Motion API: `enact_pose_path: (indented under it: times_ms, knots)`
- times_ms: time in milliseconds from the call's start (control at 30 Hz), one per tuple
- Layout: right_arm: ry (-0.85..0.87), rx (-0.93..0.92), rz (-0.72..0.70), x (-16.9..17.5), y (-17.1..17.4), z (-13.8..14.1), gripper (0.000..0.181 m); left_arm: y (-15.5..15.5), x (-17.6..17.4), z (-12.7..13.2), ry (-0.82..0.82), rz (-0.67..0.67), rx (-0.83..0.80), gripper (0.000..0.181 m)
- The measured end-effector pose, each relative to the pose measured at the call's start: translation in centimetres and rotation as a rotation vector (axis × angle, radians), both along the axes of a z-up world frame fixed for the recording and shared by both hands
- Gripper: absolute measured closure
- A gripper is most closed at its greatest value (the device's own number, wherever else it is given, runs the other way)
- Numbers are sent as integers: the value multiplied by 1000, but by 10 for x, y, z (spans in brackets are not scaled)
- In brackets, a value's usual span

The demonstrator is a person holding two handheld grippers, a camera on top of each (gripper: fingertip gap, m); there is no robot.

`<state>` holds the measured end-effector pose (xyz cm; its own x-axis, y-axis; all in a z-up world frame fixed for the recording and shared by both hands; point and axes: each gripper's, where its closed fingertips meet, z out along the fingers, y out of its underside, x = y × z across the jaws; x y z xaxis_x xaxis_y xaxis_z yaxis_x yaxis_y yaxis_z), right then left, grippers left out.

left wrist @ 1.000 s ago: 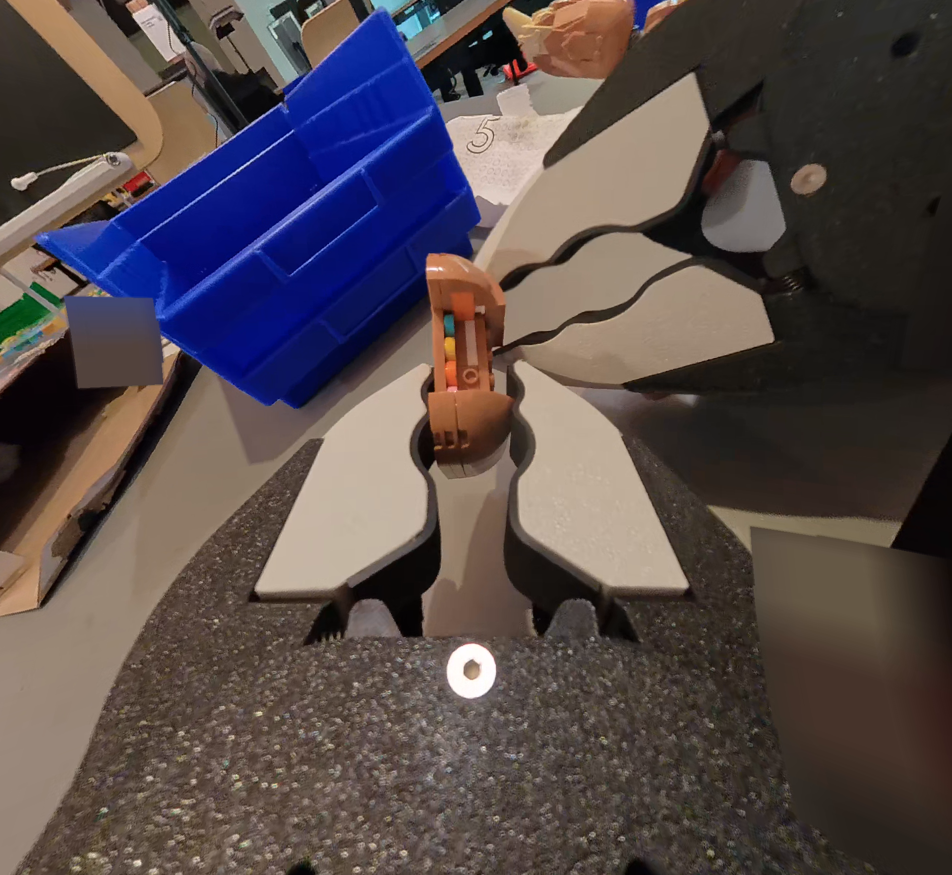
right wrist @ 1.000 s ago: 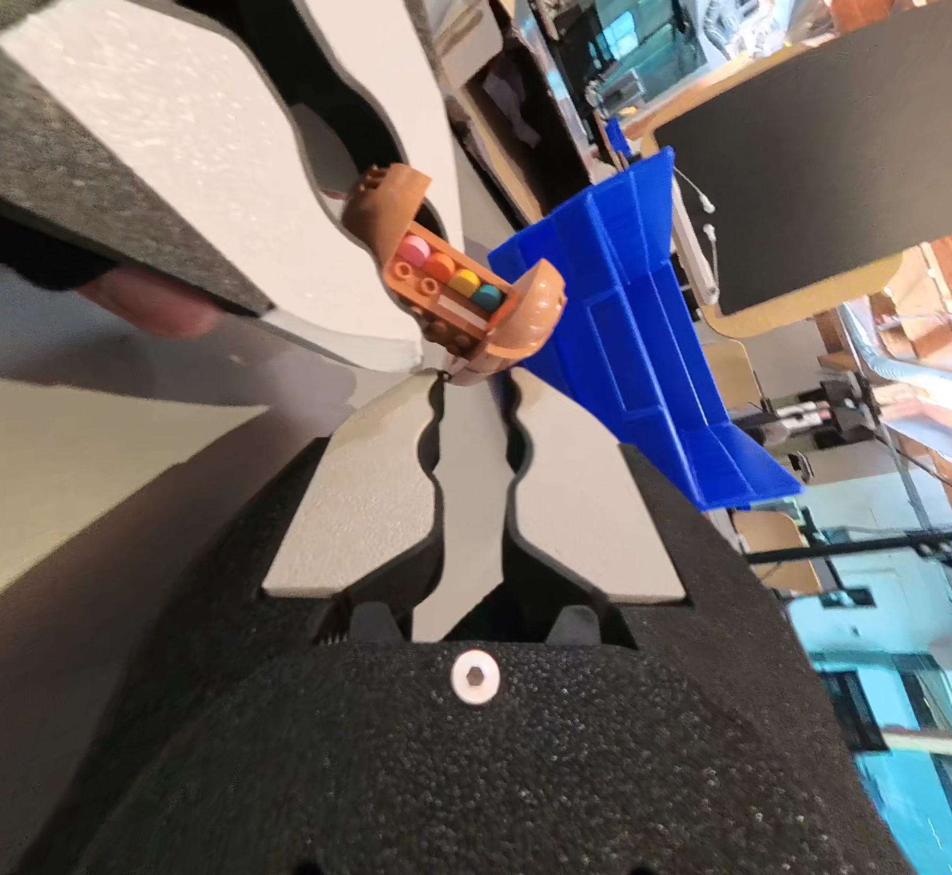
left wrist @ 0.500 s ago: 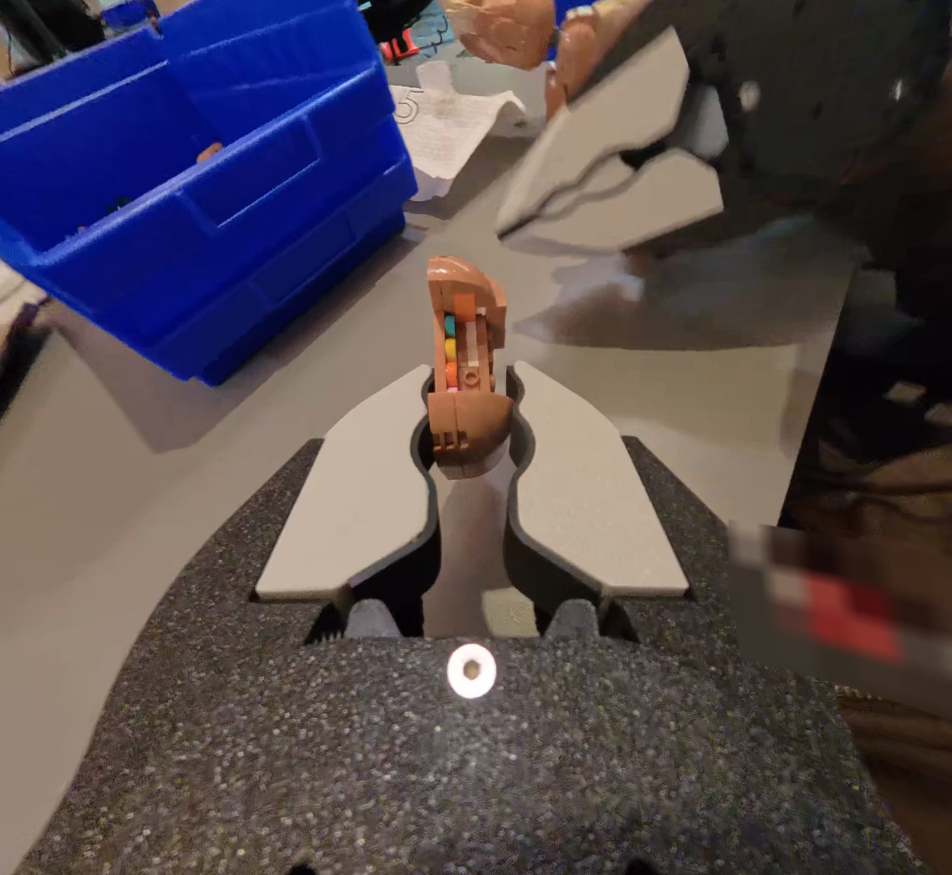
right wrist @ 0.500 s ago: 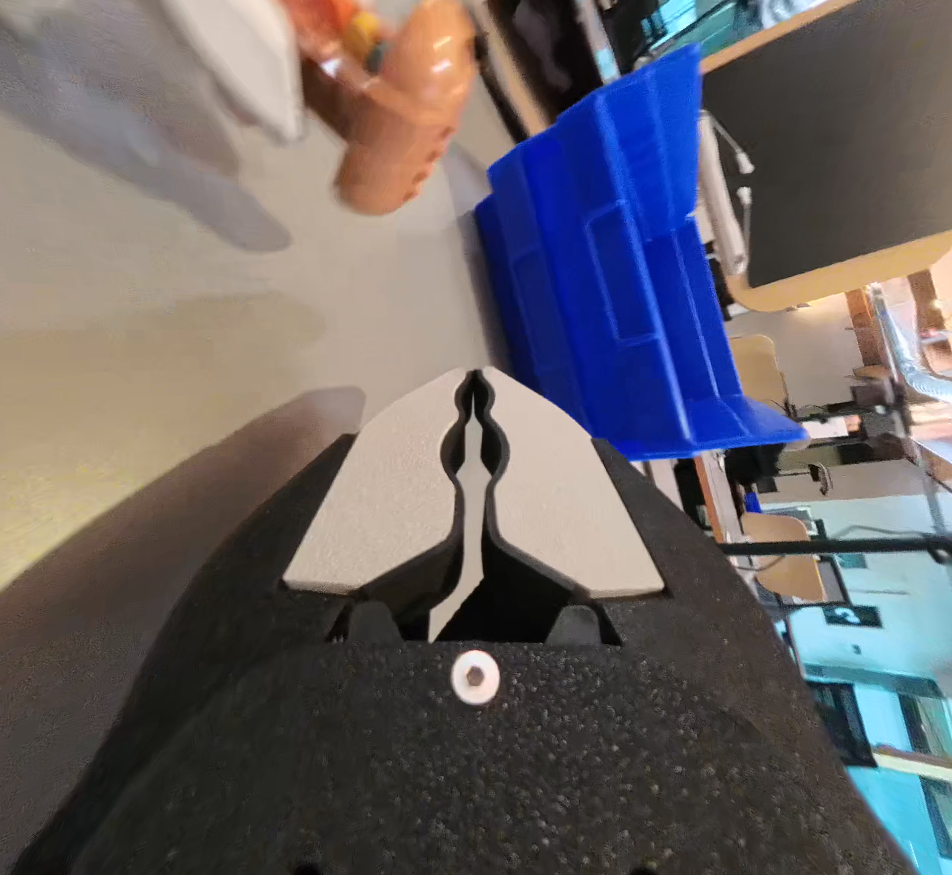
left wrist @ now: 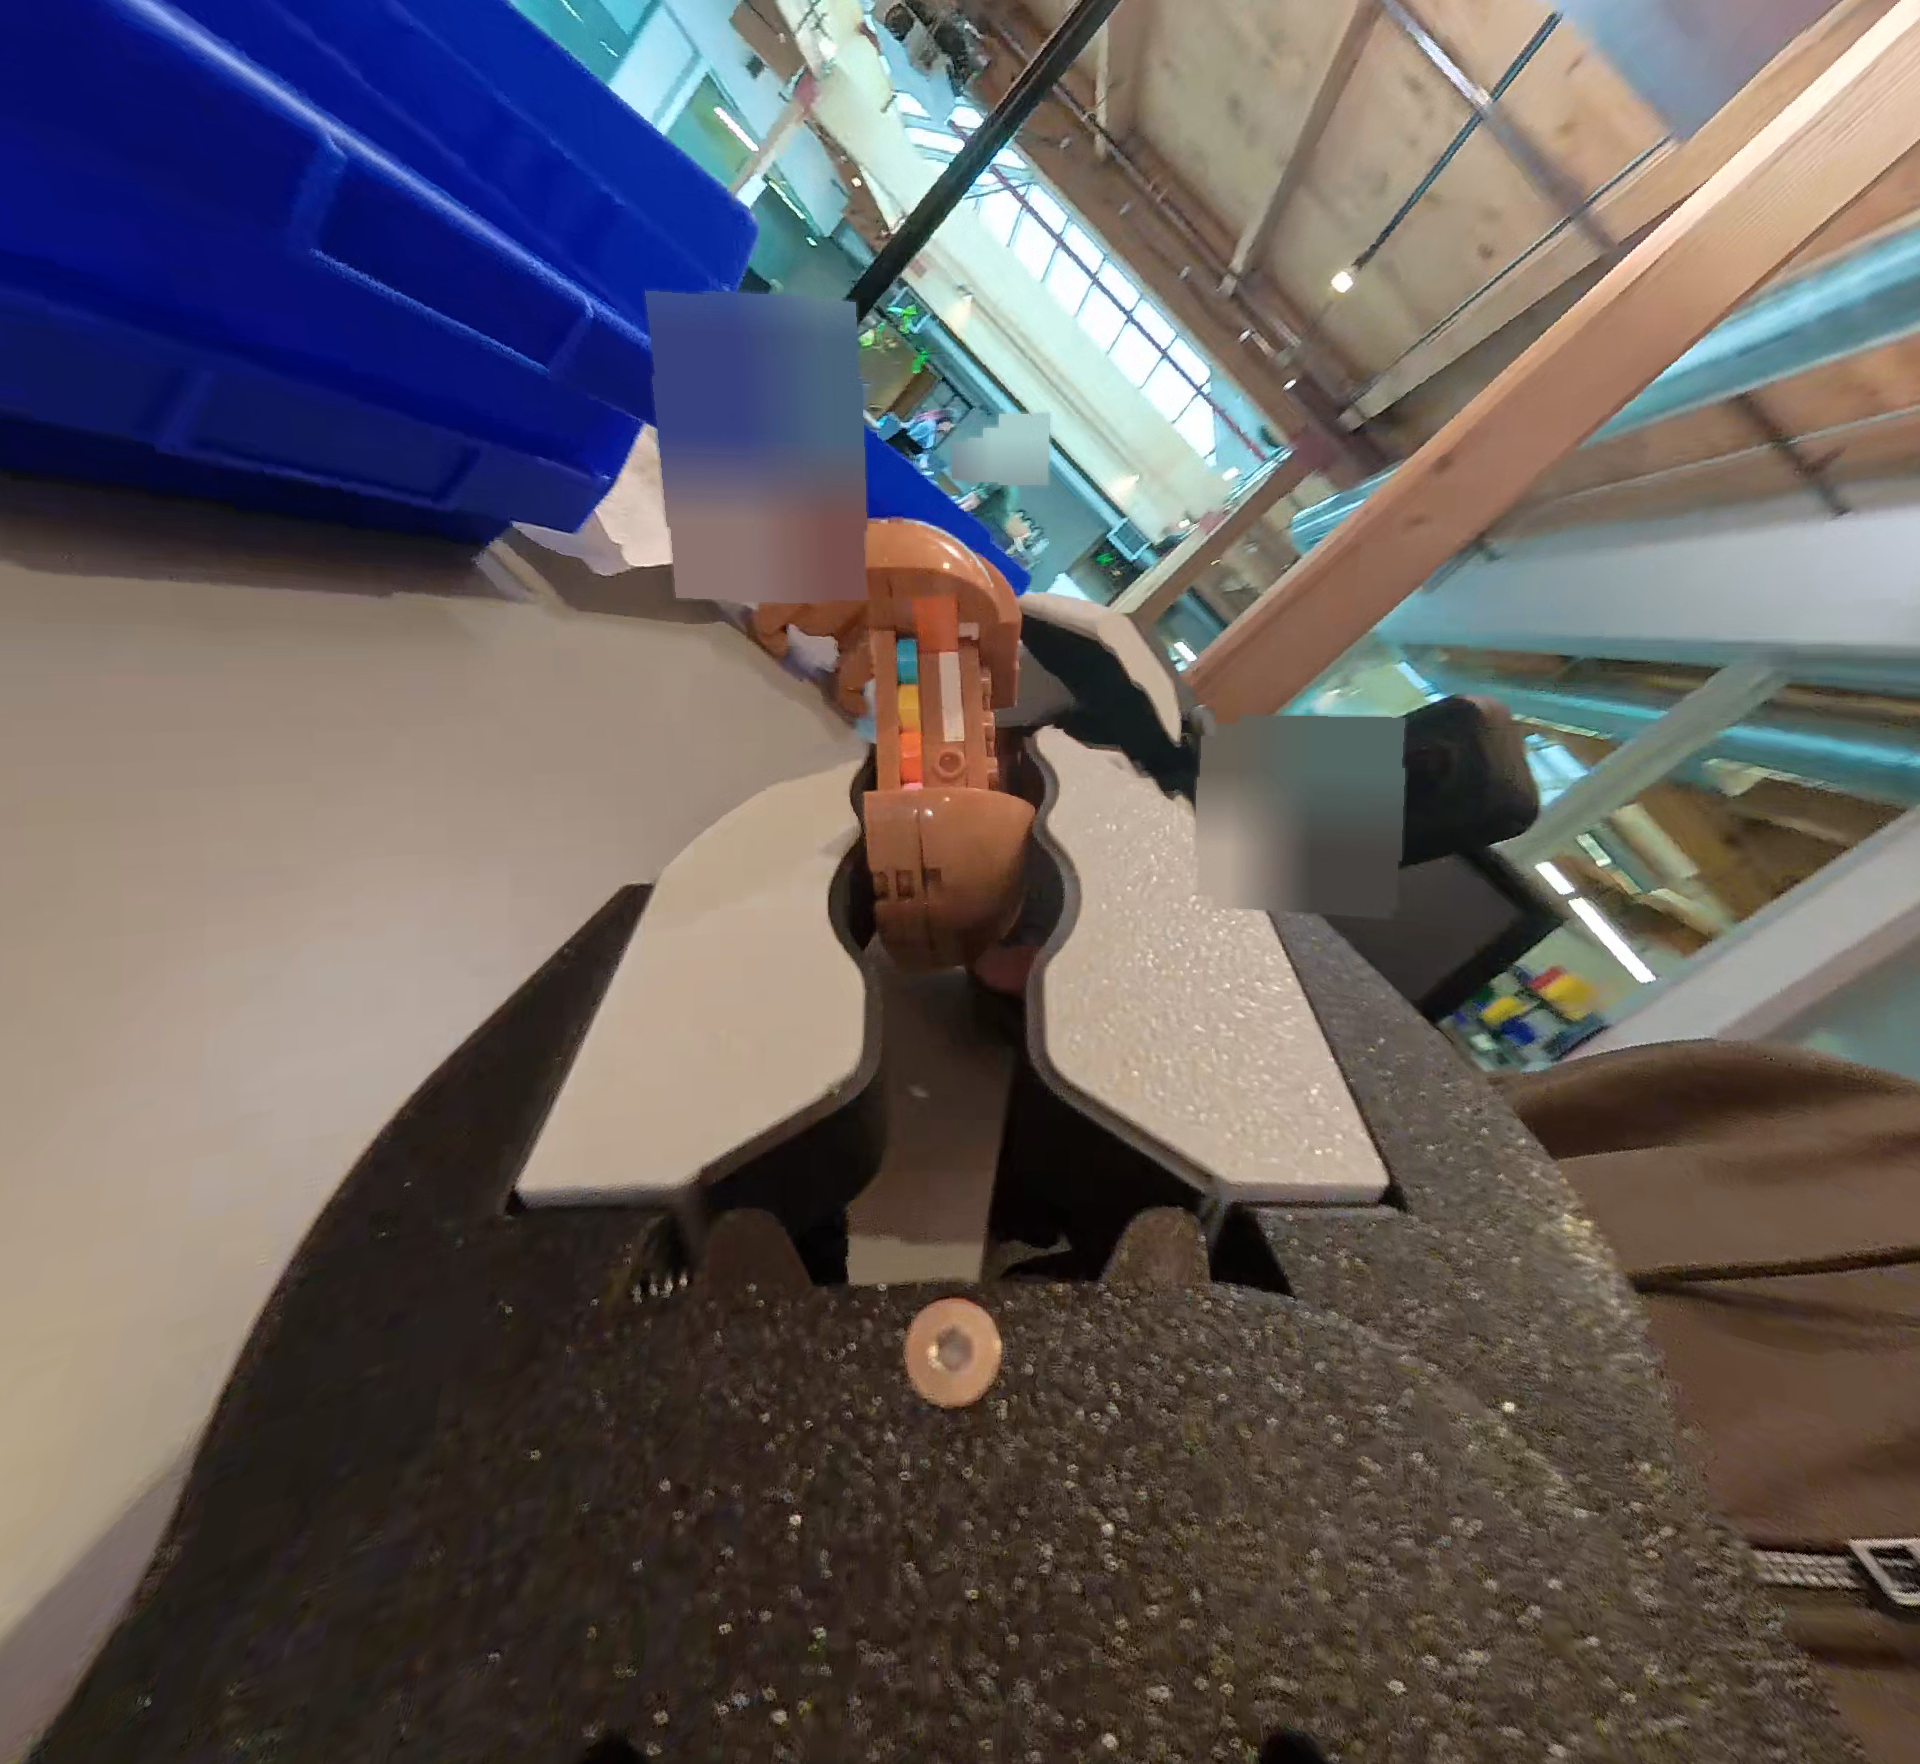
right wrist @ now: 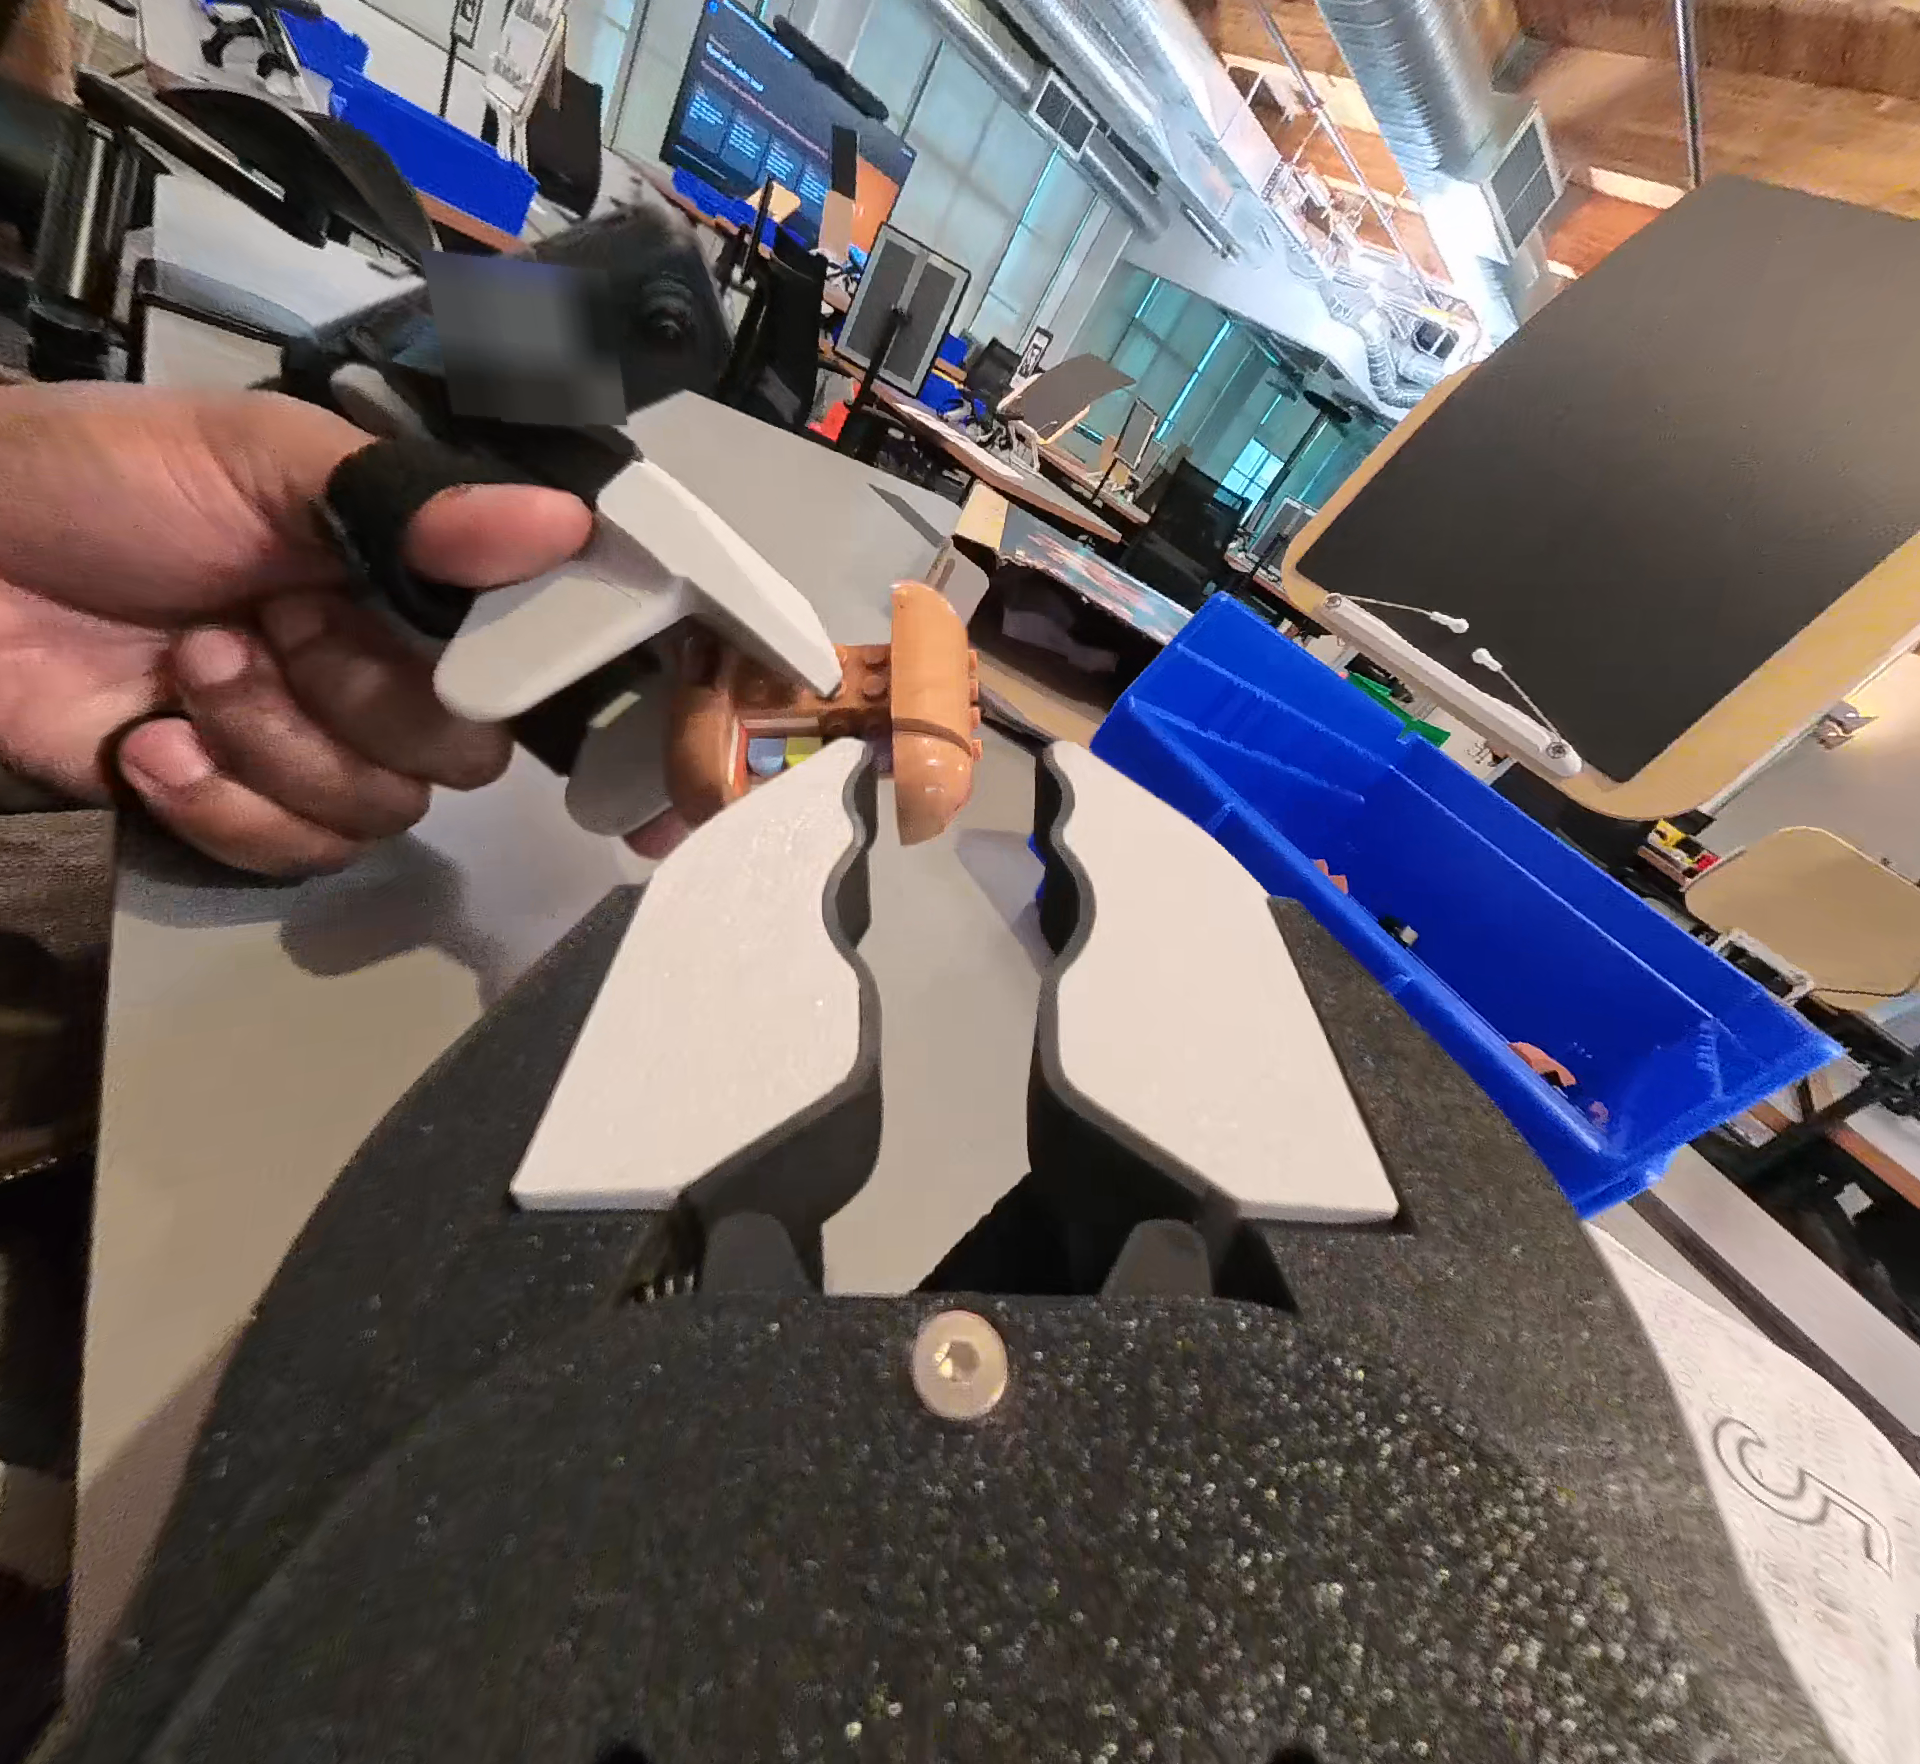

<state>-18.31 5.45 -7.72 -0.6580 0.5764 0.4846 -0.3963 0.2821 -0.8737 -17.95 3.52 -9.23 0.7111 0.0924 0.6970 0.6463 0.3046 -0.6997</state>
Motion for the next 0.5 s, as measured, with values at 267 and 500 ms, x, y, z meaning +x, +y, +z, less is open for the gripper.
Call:
enact_pose_path:
  times_ms: [267,500]
  knots:
    - [118,43,-32,2,0,5,153,15,15,0,-208,-145,146,157]
    - [254,187,-81,1,2,0,153,19,14,-7,-295,-155,145,157]
